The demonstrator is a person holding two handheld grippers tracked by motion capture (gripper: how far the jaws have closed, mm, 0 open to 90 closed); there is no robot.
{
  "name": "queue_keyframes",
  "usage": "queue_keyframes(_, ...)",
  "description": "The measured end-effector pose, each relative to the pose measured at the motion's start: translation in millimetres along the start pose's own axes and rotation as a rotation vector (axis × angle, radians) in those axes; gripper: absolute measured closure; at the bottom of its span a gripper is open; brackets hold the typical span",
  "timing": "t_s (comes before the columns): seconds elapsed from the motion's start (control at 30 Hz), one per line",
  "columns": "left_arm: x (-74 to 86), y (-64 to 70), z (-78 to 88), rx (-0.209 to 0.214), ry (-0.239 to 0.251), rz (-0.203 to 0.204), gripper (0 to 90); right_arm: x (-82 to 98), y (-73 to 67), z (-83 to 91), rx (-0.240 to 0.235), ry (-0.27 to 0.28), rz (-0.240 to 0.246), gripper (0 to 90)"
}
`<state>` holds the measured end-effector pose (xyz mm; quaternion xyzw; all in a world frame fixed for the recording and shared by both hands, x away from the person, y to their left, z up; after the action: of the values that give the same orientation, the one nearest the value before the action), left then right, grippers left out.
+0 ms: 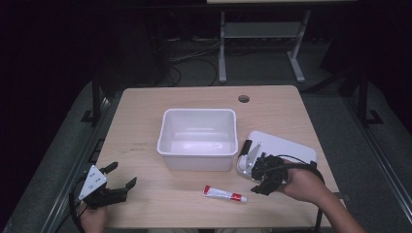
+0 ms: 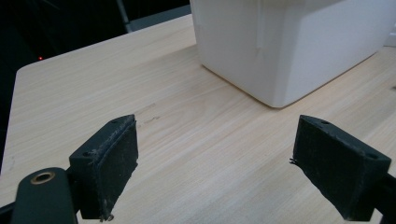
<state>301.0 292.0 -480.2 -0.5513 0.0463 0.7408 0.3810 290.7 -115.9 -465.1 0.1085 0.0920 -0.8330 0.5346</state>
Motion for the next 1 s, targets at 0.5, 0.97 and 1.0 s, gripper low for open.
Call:
queue_keyframes(0.5,0.0,-0.8,0.6,-0.002,0.003,0.001,13.5,-17.6,-18.0,-22.8,-0.036,-0.021,0.05,49.2)
queue_keyframes(0.97,0.4,-1.0,0.6,0.0,0.002,0.001,13.5,-29.7,-30.4,-45.1,-0.057,-0.053,0.08,46.8)
queue_keyframes(1.0,0.4,-1.0,0.6,0.0,0.002,0.001,13.5,-29.7,-30.4,-45.1,-0.057,-0.053,0.08,46.8)
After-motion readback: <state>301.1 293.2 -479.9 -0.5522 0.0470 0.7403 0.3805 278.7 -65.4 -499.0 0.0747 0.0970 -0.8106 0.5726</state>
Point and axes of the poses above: each handheld gripper's, and its own axes: z roughly backward along the jaws, x roughly out of its underside, y roughly to its right, the point moved 9 cm from there along -z, roughly forward along the jaws, and after that the axes turned 14 degrees about -z, right-handed, at the moved point
